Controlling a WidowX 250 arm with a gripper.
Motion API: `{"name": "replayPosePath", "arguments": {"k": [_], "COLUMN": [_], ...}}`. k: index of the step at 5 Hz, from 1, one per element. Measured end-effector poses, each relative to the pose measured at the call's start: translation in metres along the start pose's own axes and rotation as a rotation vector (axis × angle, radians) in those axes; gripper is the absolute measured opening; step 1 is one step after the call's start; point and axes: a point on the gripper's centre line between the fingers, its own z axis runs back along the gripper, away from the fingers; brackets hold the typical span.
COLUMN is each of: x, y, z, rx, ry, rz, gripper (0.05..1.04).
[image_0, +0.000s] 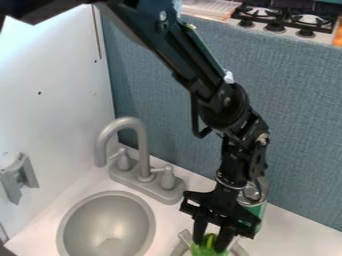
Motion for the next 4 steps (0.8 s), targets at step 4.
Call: {"name": "replayPosePath", "arguments": {"k": [4], "x": [0.004], "y": [-0.055], "z": [0.073], "rx": [-0.157], "ry": [-0.198], "rz": [-0.128], "gripper": [0.108]}}
